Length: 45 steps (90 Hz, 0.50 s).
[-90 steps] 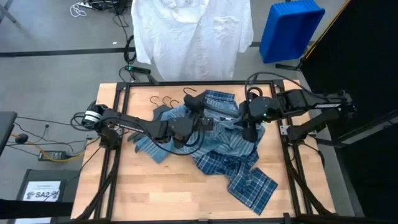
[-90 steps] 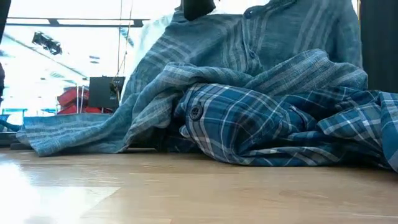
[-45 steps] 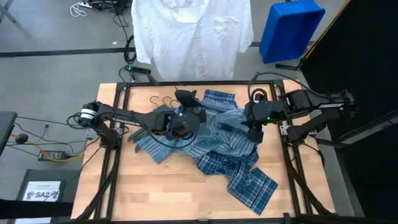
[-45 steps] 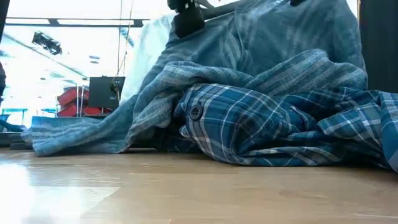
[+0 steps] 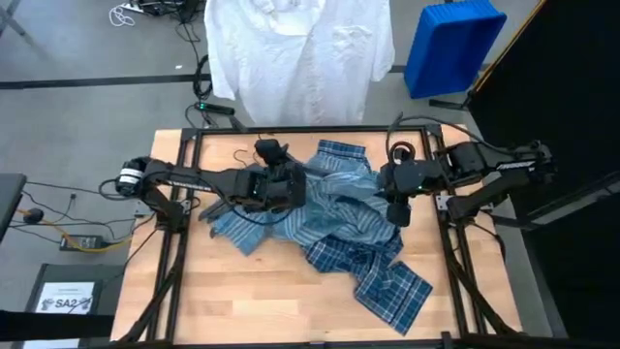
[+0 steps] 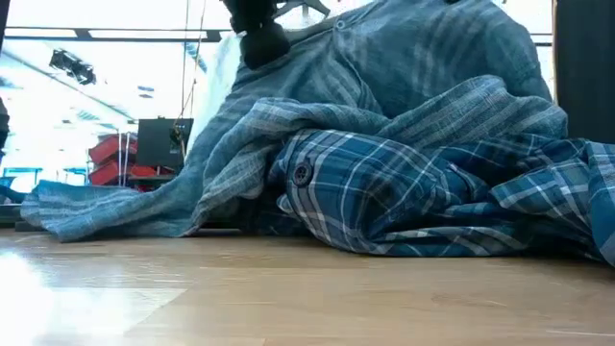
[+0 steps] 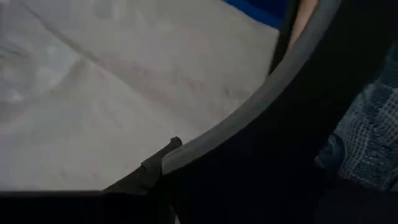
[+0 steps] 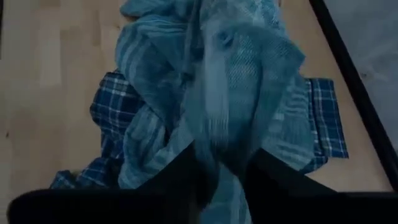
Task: Hang clothes
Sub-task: Remove the black hanger from the green shirt
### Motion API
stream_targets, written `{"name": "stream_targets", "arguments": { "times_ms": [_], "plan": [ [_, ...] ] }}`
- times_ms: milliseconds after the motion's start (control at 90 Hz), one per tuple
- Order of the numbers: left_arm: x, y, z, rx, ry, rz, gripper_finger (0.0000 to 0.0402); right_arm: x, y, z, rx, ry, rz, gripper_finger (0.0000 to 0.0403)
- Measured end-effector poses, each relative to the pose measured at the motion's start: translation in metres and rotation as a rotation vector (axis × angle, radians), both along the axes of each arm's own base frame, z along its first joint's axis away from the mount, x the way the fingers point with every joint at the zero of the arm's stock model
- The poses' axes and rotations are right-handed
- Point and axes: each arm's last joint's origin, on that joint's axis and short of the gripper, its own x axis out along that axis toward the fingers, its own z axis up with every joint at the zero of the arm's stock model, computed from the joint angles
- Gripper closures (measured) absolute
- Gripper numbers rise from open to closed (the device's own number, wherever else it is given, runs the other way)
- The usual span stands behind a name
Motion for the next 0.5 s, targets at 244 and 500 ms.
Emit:
{"name": "stream_targets", "arguments": {
  "times_ms": [244, 500],
  "plan": [
    [-0.003, 0.008, -0.003, -0.054, -0.025, 0.036, 0.0235, 0.001, 0.011, 0.002, -0.005, -0.042, 0.059, 0.0398],
    [-0.001, 0.009, -0.003, -0.064, -0.061, 0.045, 0.0235, -0.002, 0.008, 0.007, -0.129, -0.117, -0.105, 0.0394]
  ]
}}
